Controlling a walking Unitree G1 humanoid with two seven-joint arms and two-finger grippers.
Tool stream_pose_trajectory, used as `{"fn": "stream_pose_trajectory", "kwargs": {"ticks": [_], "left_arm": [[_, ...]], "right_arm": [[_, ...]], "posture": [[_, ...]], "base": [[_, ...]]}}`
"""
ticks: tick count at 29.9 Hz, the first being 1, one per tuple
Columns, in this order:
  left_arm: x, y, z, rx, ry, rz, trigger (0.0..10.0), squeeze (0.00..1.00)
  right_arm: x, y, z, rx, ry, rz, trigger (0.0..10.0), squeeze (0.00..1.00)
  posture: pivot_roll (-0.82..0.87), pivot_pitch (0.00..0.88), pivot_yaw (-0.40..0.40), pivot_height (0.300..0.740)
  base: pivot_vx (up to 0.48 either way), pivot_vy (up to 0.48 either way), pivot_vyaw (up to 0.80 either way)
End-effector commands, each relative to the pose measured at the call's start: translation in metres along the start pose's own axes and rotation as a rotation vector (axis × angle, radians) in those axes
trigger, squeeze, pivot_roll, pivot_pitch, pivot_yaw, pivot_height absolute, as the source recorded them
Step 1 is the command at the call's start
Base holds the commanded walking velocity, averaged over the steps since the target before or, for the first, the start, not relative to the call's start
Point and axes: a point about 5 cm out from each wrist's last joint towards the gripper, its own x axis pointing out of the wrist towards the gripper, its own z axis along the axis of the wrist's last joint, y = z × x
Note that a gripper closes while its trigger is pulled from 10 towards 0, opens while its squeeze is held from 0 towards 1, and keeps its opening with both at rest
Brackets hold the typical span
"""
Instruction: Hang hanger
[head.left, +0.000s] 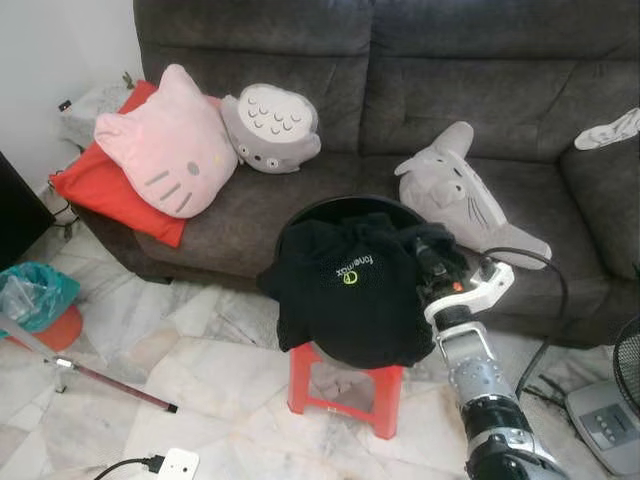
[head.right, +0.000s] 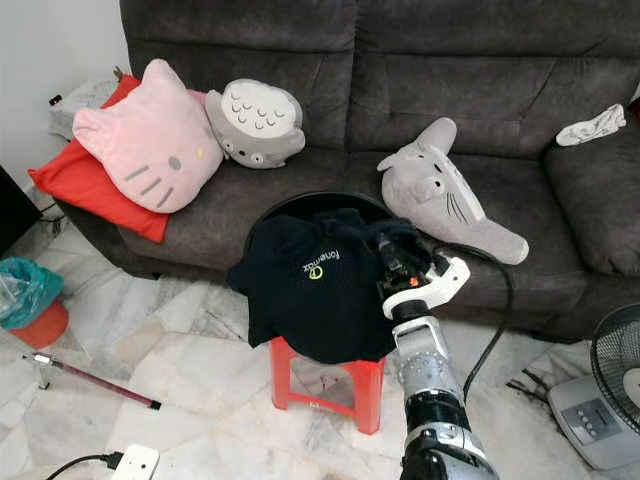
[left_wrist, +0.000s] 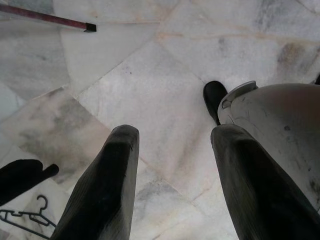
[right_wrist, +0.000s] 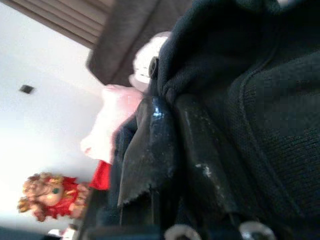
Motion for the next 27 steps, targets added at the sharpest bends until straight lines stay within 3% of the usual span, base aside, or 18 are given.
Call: {"fn": "stream_pose_trajectory", "kwargs": {"ticks": [1,5,9,17,27], "left_arm": [[-0.002,0.002,-0.007,0.025,0.022,-0.009,10.0,0.0],[-0.002,0.002,-0.007,0.026,0.024,-0.009,10.0,0.0],[-0.002,0.003,-0.007,0.027,0.024,-0.009,10.0,0.0],[-0.002,0.003,-0.007,0.027,0.024,-0.009,10.0,0.0],[-0.002,0.002,-0.007,0.027,0.023,-0.01,10.0,0.0]], "right_arm": [[0.004,0.001,0.001,-0.048,0.024,-0.023,10.0,0.0],[0.01,0.006,-0.002,-0.179,0.097,0.007,10.0,0.0],[0.016,0.009,0.001,-0.212,0.113,-0.01,10.0,0.0],[0.034,0.028,0.014,-0.281,0.097,0.05,10.0,0.0],[0.044,0.038,0.009,-0.328,0.151,0.038,10.0,0.0]], "posture": [[-0.04,0.032,0.054,0.74],[-0.04,0.033,0.055,0.74],[-0.04,0.032,0.055,0.74],[-0.04,0.032,0.056,0.74],[-0.04,0.034,0.053,0.74]], "base": [[0.0,0.0,0.0],[0.0,0.0,0.0],[0.0,0.0,0.0],[0.0,0.0,0.0],[0.0,0.0,0.0]]}}
